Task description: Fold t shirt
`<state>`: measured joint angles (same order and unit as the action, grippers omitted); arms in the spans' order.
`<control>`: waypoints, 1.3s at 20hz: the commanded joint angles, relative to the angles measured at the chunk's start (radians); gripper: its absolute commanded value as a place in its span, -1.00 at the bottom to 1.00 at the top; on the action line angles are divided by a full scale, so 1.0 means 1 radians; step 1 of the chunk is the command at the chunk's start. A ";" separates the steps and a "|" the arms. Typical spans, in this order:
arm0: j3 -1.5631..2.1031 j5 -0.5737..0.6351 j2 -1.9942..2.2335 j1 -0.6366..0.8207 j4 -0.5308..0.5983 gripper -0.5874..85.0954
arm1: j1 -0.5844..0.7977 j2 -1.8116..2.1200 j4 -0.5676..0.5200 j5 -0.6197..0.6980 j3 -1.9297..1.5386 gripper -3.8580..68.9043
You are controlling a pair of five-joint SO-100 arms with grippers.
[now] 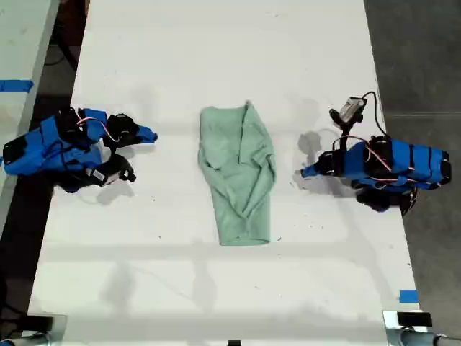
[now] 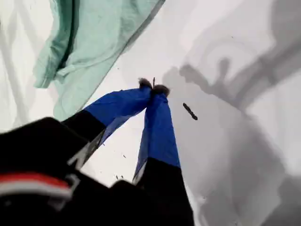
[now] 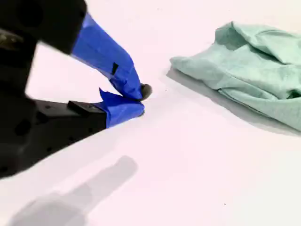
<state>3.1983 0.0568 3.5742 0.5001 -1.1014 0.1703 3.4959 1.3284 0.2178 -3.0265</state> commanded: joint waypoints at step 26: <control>0.020 0.006 0.009 0.034 0.025 -0.99 | 0.026 0.002 0.002 0.063 -0.084 -0.84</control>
<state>3.1983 0.0598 3.5742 0.5231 -1.0953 0.2025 3.4929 1.3284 0.2684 -3.0265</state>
